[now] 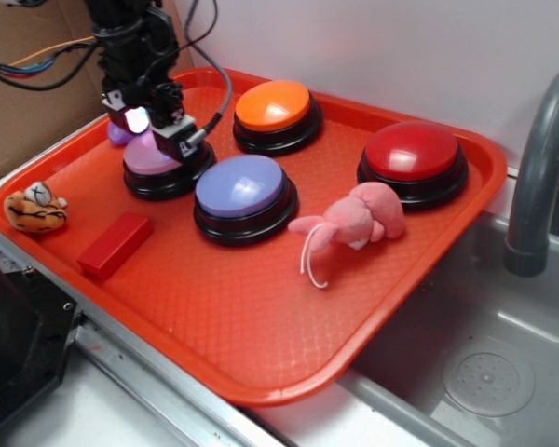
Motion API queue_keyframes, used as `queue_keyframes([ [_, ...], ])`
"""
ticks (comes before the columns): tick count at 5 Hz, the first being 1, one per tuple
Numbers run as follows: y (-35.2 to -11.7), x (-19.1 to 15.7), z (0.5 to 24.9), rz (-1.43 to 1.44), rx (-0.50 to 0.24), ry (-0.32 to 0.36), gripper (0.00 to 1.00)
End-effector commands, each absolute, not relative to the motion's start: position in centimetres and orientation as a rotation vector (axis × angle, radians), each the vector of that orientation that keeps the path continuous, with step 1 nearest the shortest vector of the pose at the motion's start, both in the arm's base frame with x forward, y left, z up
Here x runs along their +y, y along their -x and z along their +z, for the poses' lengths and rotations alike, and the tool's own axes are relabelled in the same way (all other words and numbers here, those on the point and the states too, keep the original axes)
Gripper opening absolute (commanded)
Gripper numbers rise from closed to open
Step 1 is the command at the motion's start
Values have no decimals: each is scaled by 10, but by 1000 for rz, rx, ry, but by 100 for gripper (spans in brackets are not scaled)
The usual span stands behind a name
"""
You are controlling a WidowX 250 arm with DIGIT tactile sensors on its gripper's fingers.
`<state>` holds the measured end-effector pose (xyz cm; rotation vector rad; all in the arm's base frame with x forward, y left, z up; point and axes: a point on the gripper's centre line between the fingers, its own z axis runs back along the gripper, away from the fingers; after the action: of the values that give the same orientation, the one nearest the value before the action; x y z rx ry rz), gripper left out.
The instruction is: Push the pink button.
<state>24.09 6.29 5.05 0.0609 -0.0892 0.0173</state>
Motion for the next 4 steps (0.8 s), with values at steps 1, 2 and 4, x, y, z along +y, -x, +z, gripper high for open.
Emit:
queue_keyframes([
  [1,-246,72,51,32,-84,-67,100],
  [2,-248,76,45,37,-61,-64,100],
  [4,-229,74,73,22,-172,-43,100],
])
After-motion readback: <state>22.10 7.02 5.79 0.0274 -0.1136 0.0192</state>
